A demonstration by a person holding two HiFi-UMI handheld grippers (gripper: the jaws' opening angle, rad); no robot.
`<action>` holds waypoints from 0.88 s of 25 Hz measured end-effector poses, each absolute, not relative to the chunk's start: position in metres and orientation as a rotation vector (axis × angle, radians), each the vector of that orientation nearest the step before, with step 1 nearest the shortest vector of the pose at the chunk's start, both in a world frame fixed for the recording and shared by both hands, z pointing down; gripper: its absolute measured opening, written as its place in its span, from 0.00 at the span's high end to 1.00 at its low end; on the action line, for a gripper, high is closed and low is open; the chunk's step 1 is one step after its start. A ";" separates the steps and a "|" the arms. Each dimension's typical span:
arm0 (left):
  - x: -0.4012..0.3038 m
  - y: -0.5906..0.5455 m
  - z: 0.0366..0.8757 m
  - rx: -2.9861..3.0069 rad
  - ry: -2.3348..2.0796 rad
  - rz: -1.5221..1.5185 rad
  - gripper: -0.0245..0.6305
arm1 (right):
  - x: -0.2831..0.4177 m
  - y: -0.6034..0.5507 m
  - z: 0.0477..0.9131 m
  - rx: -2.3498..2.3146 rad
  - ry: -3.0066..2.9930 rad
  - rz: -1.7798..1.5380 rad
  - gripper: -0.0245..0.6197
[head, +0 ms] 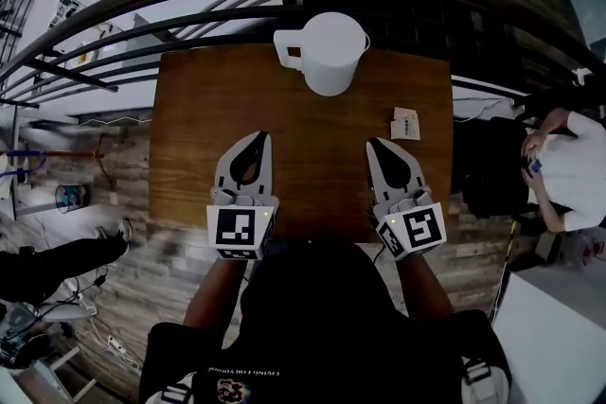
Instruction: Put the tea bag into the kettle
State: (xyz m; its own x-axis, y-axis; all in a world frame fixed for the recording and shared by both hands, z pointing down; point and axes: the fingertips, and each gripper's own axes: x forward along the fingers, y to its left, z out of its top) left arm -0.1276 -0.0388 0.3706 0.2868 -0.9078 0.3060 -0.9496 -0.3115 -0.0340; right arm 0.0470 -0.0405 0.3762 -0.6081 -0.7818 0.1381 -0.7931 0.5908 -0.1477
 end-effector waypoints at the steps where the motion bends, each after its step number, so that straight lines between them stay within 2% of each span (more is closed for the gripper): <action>1: -0.128 -0.044 0.369 2.400 -1.746 0.406 0.96 | 0.047 -0.043 0.375 1.369 -2.752 0.292 0.94; 9: -0.123 -0.081 0.358 2.468 -1.747 0.401 0.96 | 0.048 -0.067 0.364 1.410 -2.757 0.207 0.94; 22: -0.143 -0.153 0.370 2.467 -1.753 0.444 0.96 | 0.040 -0.171 0.363 1.483 -2.706 0.139 0.94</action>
State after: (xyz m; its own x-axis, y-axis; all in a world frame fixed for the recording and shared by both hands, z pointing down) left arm -0.1430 -0.1535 0.3696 0.3021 -0.9109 0.2809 -0.9348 -0.3408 -0.0999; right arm 0.0399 -0.1710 0.3628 -0.5376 -0.8384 0.0893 -0.8432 0.5350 -0.0534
